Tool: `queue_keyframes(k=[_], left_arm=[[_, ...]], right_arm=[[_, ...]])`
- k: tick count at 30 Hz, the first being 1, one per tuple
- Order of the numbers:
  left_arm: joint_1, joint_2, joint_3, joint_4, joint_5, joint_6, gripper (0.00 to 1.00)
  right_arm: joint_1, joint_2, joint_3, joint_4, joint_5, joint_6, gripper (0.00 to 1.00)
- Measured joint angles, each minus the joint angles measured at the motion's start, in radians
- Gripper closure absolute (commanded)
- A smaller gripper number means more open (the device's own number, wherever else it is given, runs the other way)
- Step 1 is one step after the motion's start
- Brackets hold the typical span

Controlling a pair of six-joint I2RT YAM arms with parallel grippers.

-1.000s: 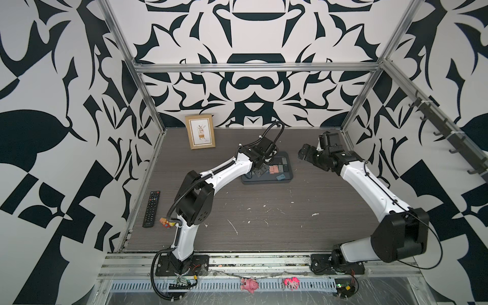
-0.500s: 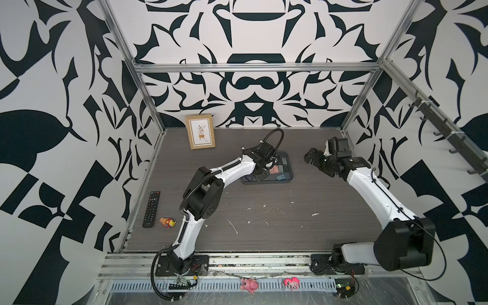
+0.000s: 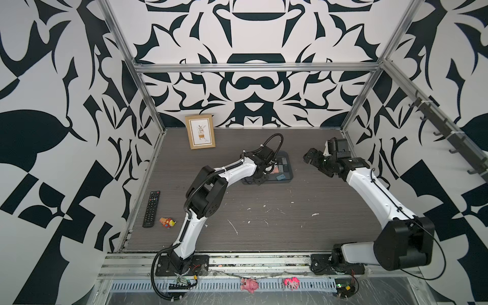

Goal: Put the eraser in the storage box
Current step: Place the eraser in the storage box, then reset both arms

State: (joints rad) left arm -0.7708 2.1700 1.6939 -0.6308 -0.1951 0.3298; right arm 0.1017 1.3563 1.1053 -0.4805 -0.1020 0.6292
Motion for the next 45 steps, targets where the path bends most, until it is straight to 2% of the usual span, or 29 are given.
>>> queue_keyframes(k=[5,11,13,16,24,27,30,33,38,41,45], left_arm=[[0.001,0.000,0.002,0.007,-0.007,0.004,0.47],[0.003,0.000,0.006,0.014,-0.020,0.000,0.34],[0.003,-0.005,0.010,0.015,-0.021,-0.004,0.24],[0.003,-0.038,0.009,0.024,-0.021,-0.016,0.00],[0.030,-0.254,0.008,0.076,-0.002,-0.087,0.01],[0.074,-0.378,-0.058,0.146,0.007,-0.138,0.01],[0.175,-0.533,-0.198,0.235,0.012,-0.219,0.01],[0.348,-0.676,-0.377,0.325,-0.016,-0.326,0.01],[0.615,-0.809,-0.698,0.427,-0.202,-0.481,0.01],[0.672,-0.822,-0.861,0.492,-0.282,-0.514,0.01],[0.701,-0.792,-0.995,0.610,-0.326,-0.528,0.01]], right_arm=[[0.000,0.000,0.000,0.000,-0.003,0.000,0.01],[0.000,0.000,0.000,0.000,-0.003,-0.001,0.01],[-0.001,0.000,0.004,-0.004,-0.002,-0.007,0.01],[-0.005,0.000,0.024,-0.021,0.006,-0.027,0.01],[-0.072,-0.001,0.053,-0.029,0.056,-0.083,0.01],[-0.092,-0.006,0.048,-0.027,0.126,-0.113,0.01],[-0.099,-0.036,-0.017,0.031,0.232,-0.157,0.01],[-0.100,-0.076,-0.149,0.136,0.325,-0.209,0.01],[-0.100,-0.089,-0.388,0.347,0.408,-0.304,0.01],[-0.100,-0.068,-0.477,0.465,0.422,-0.359,0.01],[-0.100,-0.040,-0.566,0.630,0.429,-0.418,0.01]])
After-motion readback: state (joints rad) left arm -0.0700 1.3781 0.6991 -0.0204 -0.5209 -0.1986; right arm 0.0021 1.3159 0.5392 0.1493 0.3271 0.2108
